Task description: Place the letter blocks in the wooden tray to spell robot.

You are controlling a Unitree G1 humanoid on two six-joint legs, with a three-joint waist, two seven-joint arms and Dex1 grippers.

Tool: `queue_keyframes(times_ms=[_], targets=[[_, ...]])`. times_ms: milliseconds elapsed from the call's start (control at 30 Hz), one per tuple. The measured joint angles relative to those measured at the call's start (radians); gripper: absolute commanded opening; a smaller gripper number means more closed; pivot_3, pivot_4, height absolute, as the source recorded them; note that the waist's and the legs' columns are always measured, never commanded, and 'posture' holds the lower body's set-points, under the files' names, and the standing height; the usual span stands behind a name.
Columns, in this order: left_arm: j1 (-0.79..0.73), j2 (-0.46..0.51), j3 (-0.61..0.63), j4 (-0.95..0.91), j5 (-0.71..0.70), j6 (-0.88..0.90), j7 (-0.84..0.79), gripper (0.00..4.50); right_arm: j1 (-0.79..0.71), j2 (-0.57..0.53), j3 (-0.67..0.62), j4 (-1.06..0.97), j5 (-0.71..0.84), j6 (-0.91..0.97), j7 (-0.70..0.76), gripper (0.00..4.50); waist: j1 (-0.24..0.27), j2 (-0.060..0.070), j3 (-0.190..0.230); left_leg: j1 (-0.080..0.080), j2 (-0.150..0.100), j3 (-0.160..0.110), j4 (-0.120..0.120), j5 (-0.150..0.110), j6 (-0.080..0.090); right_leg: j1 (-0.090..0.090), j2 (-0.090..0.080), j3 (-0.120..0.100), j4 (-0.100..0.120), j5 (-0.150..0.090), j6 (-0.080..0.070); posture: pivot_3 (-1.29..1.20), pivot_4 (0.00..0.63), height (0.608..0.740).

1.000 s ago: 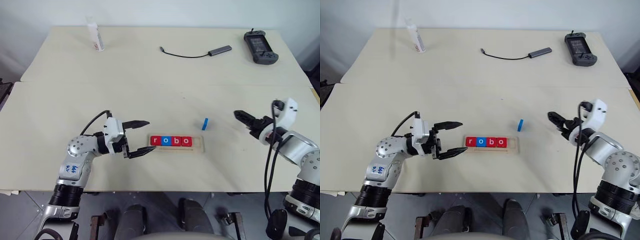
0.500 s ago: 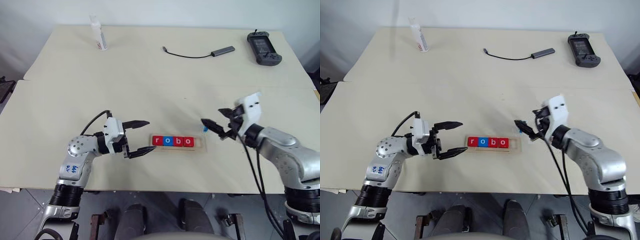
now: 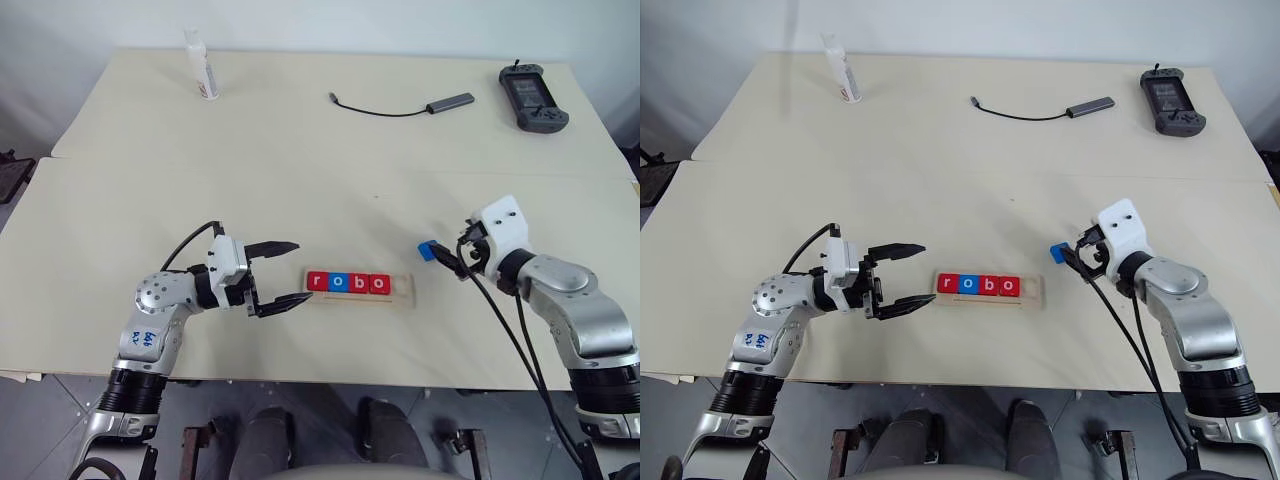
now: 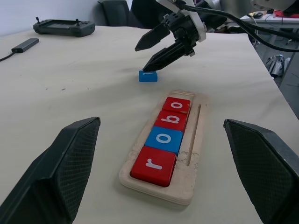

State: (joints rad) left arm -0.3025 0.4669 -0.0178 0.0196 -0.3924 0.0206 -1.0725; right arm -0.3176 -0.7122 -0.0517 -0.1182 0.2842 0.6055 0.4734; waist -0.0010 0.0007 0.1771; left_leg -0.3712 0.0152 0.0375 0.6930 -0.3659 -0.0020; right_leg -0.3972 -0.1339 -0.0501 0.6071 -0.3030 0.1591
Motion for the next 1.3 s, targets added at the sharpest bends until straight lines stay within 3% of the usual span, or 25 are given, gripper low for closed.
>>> queue_keyframes(times_ms=[500, 767, 1033, 1300], targets=[[0.008, 0.000, 0.000, -0.002, 0.000, 0.001, 0.003, 4.50, 0.020, -0.011, -0.037, -0.026, 0.050, 0.018, 0.173, 4.47, 0.001, 0.000, 0.000, 0.000, 0.000, 0.000, 0.000, 0.000, 0.000, 0.000, 0.000, 0.000, 0.000, 0.000, 0.000, 0.00, 0.150, 0.740], [0.009, 0.001, 0.000, -0.004, 0.000, 0.004, 0.005, 4.50, 0.037, -0.089, 0.015, -0.012, 0.006, -0.062, 0.312, 4.47, 0.001, 0.000, 0.000, 0.000, 0.000, 0.000, 0.001, 0.000, 0.000, 0.001, 0.000, 0.000, 0.000, 0.000, 0.000, 0.00, 0.150, 0.740], [0.005, 0.004, 0.001, -0.005, -0.001, 0.013, 0.001, 4.50, -0.095, -0.117, 0.100, 0.259, -0.070, -0.331, 0.544, 4.47, -0.002, 0.000, 0.000, 0.001, 0.000, 0.000, 0.002, 0.000, 0.000, 0.001, 0.000, 0.000, 0.000, 0.000, 0.000, 0.00, 0.150, 0.740], [-0.006, 0.006, 0.001, -0.005, -0.001, 0.014, -0.001, 4.50, -0.360, -0.084, 0.188, 0.693, -0.177, -0.575, 0.711, 4.47, -0.006, 0.000, 0.000, 0.001, 0.000, 0.000, 0.003, 0.000, 0.000, 0.001, 0.000, -0.001, 0.000, 0.000, 0.000, 0.00, 0.150, 0.740]])
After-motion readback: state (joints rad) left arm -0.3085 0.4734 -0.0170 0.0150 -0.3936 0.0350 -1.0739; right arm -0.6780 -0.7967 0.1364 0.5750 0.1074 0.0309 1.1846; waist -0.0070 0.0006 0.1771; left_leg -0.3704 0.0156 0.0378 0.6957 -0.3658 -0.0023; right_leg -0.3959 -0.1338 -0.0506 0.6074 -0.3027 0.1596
